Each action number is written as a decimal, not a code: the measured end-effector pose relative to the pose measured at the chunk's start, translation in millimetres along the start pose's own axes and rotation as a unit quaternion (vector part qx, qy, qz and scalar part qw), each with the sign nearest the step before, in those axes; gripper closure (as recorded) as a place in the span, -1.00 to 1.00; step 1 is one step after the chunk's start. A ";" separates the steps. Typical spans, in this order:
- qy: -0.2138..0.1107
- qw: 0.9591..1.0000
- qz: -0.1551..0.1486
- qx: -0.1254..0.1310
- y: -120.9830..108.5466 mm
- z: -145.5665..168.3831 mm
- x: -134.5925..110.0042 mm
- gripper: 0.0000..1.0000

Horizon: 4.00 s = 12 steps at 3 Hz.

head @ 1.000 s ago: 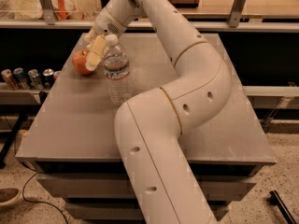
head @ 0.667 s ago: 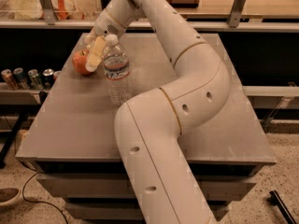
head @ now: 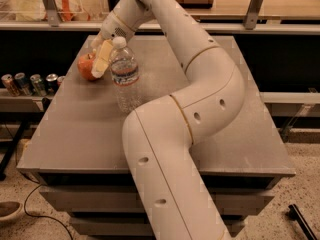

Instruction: Pick apple

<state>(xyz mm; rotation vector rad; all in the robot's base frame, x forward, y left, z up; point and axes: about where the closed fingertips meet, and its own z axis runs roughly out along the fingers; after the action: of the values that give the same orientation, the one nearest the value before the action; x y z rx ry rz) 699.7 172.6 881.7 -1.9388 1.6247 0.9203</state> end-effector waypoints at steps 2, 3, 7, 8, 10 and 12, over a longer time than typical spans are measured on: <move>-0.005 1.000 0.003 -0.010 1.3 5.2 -0.5 -1.00; -0.009 1.000 0.004 -0.004 -3.7 8.9 -2.3 -0.67; -0.018 1.000 0.006 0.008 -18.4 24.3 -6.9 0.68; -0.020 1.000 0.006 0.010 -21.1 28.0 -7.7 0.22; -0.021 1.000 0.007 0.011 -24.1 32.6 -8.5 -0.71; -0.023 1.000 0.008 0.012 -26.7 37.0 -9.2 -1.00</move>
Offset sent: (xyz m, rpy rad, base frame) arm -0.0028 -0.0080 0.0049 -0.0070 0.0566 0.0500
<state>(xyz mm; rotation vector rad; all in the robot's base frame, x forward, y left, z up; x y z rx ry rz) 717.3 210.4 861.2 -1.8787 1.6200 0.9394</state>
